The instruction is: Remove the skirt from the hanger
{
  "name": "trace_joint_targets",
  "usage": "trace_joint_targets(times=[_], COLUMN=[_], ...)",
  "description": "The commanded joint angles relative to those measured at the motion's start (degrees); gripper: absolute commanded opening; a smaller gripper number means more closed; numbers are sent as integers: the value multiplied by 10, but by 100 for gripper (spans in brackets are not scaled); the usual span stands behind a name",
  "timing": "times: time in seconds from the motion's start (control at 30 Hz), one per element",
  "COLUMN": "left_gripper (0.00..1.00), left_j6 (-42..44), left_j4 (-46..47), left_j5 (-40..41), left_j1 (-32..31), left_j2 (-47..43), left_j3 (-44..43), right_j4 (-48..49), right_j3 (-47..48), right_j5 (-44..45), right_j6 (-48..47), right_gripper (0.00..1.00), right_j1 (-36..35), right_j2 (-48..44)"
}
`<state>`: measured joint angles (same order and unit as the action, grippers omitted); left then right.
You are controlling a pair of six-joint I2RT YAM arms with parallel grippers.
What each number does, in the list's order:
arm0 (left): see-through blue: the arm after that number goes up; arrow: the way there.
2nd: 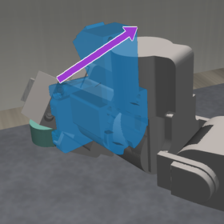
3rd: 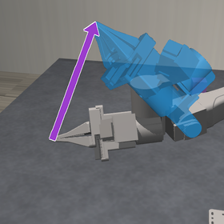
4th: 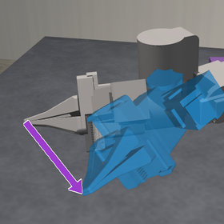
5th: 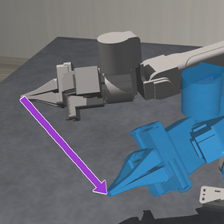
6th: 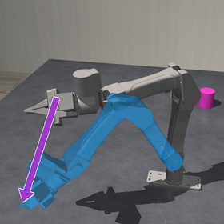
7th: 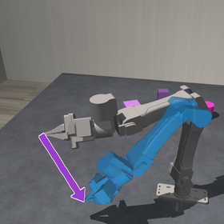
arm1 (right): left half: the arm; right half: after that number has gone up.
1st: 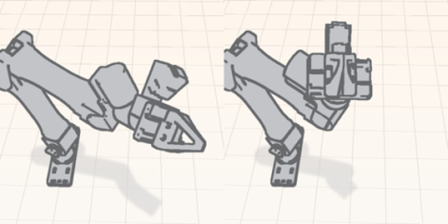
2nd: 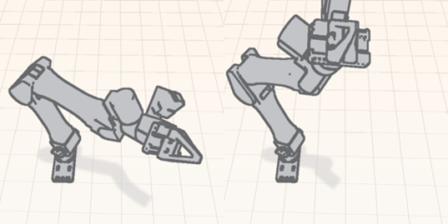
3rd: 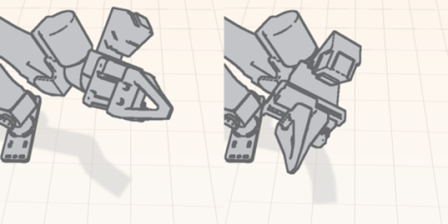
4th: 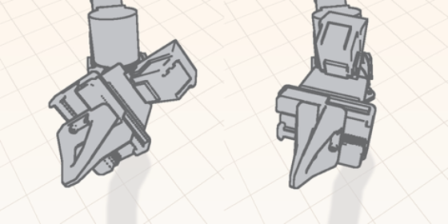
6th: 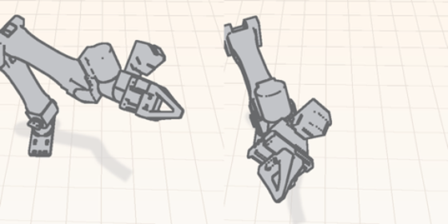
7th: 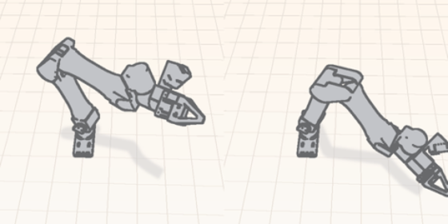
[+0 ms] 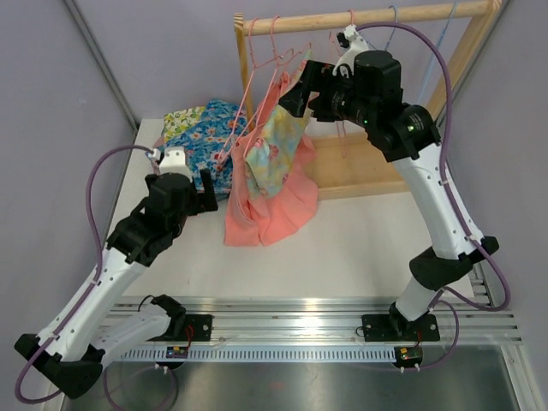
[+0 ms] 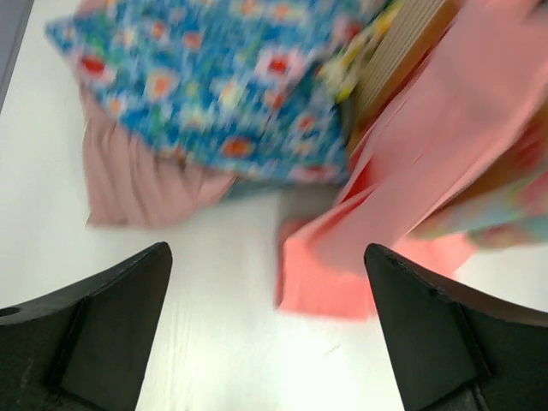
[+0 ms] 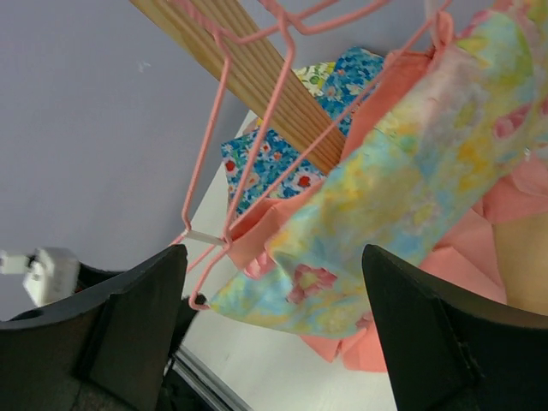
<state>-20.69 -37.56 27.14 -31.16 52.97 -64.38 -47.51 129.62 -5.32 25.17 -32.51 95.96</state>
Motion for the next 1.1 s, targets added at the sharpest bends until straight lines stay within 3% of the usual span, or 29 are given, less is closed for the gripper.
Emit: trace_joint_targets(times=[0.0, 0.23, 0.47, 0.53, 0.63, 0.7, 0.73, 0.77, 1.07], left_gripper=[99, 99, 99, 99, 99, 99, 99, 99, 99], left_j6=[-23, -43, -30, -30, -28, -27, -27, -26, -14], left_j4=[-73, -98, -71, -72, -68, -68, -68, -68, -63], left_j5=[59, 37, 24, 23, 19, 19, 19, 19, 6], left_j1=[-6, -17, -20, -20, -20, -20, -19, -20, -20], left_j2=[-52, -98, -96, -95, -99, -103, -103, -104, -111], left_j3=[59, 119, 127, 125, 127, 127, 127, 126, 121], right_j4=[69, 92, 109, 112, 111, 109, 107, 104, 95], right_j3=[43, 142, 148, 146, 147, 146, 146, 145, 65], right_j5=[-2, 24, 49, 49, 45, 44, 46, 47, 76], right_j6=[15, 28, 33, 36, 39, 41, 40, 39, 33], right_gripper=[90, 86, 77, 66, 30, 17, 4, 0, 0], right_j1=[-22, -45, -53, -54, -57, -62, -63, -64, -67], right_j2=[35, 143, 179, 186, 193, 193, 193, 191, 65])
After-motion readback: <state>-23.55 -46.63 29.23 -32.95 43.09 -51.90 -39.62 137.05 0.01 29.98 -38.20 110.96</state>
